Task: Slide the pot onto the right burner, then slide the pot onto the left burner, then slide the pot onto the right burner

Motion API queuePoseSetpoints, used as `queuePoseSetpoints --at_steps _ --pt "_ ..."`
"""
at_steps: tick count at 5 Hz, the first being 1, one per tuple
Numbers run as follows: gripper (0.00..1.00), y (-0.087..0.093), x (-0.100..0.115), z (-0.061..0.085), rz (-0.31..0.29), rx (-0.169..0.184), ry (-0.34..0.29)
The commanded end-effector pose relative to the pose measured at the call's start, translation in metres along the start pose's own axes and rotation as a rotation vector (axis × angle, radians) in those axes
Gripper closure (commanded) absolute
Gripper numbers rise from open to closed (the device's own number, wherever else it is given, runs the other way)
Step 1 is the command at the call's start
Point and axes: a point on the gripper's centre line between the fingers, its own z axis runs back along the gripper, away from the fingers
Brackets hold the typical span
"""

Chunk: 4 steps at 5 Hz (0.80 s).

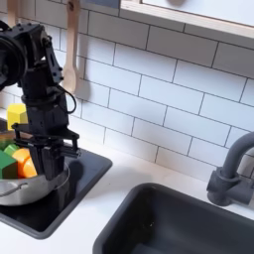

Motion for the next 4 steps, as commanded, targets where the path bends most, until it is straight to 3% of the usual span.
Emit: queuePoseSetpoints --at_steps 1,3,4 --pt "0.00 0.0002 0.0000 0.0026 0.009 -0.001 -0.018" --pt "0.00 -0.0015 0.0026 0.0048 0.002 -0.012 -0.036" --pt "0.00 0.0029 0.0056 0.0013 -0.007 0.006 -0.051"
